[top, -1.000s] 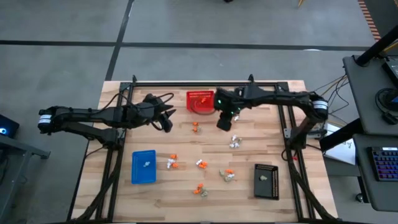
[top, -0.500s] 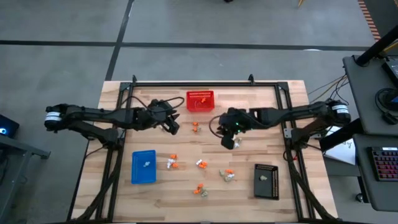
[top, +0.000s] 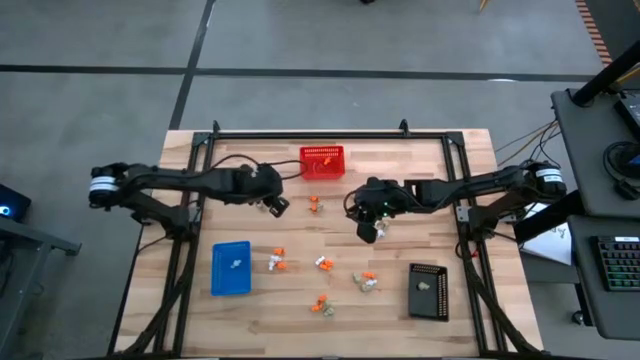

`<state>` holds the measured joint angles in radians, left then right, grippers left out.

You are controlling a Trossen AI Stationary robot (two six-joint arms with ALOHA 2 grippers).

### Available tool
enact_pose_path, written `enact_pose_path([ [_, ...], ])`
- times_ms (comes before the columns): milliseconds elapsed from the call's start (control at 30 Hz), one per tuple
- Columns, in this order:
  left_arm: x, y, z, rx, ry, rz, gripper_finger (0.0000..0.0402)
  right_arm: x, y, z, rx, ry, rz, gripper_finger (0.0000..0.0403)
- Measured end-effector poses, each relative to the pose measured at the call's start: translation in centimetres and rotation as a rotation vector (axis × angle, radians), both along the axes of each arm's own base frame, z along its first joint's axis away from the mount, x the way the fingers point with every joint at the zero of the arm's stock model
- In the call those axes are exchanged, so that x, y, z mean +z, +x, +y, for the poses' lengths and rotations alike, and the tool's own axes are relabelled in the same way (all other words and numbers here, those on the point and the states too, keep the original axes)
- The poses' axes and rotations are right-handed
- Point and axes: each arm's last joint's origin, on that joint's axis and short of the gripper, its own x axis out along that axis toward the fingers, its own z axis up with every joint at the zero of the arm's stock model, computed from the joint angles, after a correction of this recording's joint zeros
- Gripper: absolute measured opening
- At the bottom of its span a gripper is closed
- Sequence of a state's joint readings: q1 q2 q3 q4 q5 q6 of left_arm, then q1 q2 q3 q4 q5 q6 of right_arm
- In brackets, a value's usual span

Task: Sort Halloween decoration
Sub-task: Put the gray skull toy into the black bin

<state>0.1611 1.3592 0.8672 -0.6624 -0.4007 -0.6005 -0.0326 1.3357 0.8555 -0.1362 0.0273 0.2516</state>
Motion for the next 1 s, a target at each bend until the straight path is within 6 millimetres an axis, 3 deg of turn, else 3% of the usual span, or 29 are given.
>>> enact_pose_path([
  [367, -2.0, -1.0, 3.1, 0.188, -0.051, 0.136, 0.0087, 0.0, 0.0, 0.0, 0.000, 0.000, 0.002, 0.0064],
  [700, -3.2, -0.8, 3.2, 0.239, -0.076, 0.191, 0.0089, 0.0, 0.0, 0.0, 0.000, 0.000, 0.002, 0.0065],
  [1000, -3.2, -0.8, 3.2, 0.262, -0.081, 0.180, 0.0129, 0.0, 0.0, 0.0, 0.000, -0.001, 0.002, 0.0065],
])
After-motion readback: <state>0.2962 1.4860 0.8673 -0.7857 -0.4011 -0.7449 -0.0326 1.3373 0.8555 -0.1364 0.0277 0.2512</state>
